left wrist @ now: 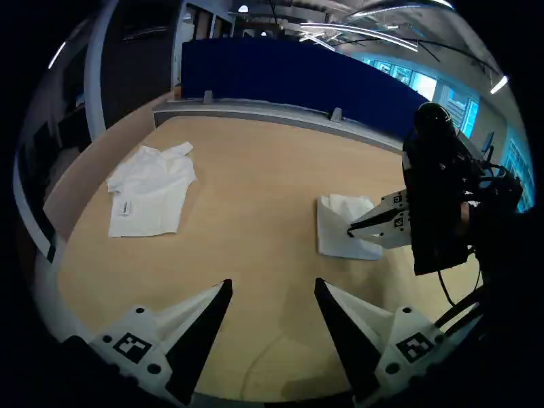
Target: Fold towel
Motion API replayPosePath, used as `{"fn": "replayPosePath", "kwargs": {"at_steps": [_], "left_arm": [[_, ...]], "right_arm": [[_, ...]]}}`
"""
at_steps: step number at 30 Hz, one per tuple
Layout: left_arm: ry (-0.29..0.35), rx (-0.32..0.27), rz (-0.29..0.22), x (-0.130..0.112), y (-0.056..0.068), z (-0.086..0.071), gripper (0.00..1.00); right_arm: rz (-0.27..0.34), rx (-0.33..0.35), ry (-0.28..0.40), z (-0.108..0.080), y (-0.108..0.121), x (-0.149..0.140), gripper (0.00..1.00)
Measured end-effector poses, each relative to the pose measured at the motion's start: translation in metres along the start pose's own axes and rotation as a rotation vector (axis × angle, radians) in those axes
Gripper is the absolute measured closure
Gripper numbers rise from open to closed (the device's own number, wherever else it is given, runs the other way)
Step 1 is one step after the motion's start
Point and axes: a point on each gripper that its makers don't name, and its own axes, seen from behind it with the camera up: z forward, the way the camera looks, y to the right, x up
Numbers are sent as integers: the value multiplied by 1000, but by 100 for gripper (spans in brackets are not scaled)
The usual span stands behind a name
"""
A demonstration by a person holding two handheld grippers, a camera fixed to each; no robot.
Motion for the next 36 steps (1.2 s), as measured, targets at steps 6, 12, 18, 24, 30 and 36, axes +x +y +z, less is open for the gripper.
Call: {"fn": "replayPosePath", "kwargs": {"at_steps": [6, 12, 18, 24, 30, 36], "left_arm": [[-7, 2, -4, -6, -3, 0, 10], [-7, 2, -4, -5, -5, 4, 10], [-7, 7, -8, -3, -8, 5, 10], [-5, 8, -10, -1, -8, 4, 10], [-1, 9, -7, 1, -7, 3, 10], [4, 7, -12, 3, -5, 3, 10]], "right_arm": [[1, 1, -9, 9, -3, -3, 93], [19, 5, 11, 6, -2, 1, 78], [41, -5, 25, -2, 2, -1, 37], [63, -21, 38, -6, 7, -2, 25], [81, -15, 59, -11, 8, 4, 24], [78, -18, 64, -19, 9, 3, 24]]}}
